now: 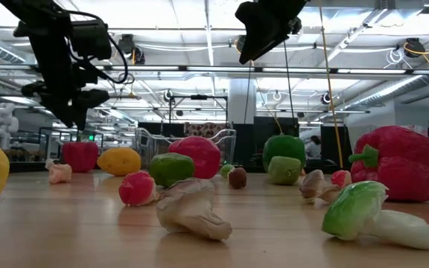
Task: Sort produce into baskets
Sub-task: Put the red bell pepper into the top transparent bin
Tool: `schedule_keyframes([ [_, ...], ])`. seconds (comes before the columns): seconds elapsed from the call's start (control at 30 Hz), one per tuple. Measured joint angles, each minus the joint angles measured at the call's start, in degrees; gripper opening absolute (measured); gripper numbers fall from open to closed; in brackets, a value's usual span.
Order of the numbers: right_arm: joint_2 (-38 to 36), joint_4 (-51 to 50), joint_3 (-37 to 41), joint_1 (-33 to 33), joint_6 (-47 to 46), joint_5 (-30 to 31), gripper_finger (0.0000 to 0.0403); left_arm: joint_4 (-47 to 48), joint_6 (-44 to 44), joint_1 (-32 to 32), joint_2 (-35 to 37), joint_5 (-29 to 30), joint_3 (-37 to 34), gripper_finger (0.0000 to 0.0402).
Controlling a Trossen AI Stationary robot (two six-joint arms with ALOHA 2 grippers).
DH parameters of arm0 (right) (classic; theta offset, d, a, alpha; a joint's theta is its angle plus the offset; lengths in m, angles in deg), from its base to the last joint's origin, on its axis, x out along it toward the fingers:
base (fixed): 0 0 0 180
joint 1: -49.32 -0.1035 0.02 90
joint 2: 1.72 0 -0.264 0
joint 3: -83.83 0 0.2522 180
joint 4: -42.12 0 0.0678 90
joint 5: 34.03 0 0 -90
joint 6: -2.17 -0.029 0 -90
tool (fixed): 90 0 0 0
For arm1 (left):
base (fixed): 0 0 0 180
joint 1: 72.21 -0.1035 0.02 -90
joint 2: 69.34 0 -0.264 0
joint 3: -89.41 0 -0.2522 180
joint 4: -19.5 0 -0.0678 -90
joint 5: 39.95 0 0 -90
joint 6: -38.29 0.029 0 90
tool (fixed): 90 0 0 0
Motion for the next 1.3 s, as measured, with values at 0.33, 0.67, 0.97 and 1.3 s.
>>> schedule_keyframes([
  [0.33,0.0,-0.92,0.0,0.0,0.0,0.03,0.0221,-3.88,1.05,0.02,-0.1,0.71,-2.08,0.0157],
  [0.67,0.0,-1.26,0.0,0.0,-0.01,0.04,0.0221,-7.34,2.04,0.02,-1.29,3.29,-2.99,0.0157],
  [0.97,0.0,-1.7,0.0,-0.24,-0.4,0.06,0.0221,-7.97,2.43,0.02,-2.0,2.66,-3.21,0.0157],
  [1.3,0.0,-1.7,0.0,-0.31,-0.45,0.06,0.0221,-7.78,2.4,-0.02,-2.96,1.95,-3.21,0.0157],
])
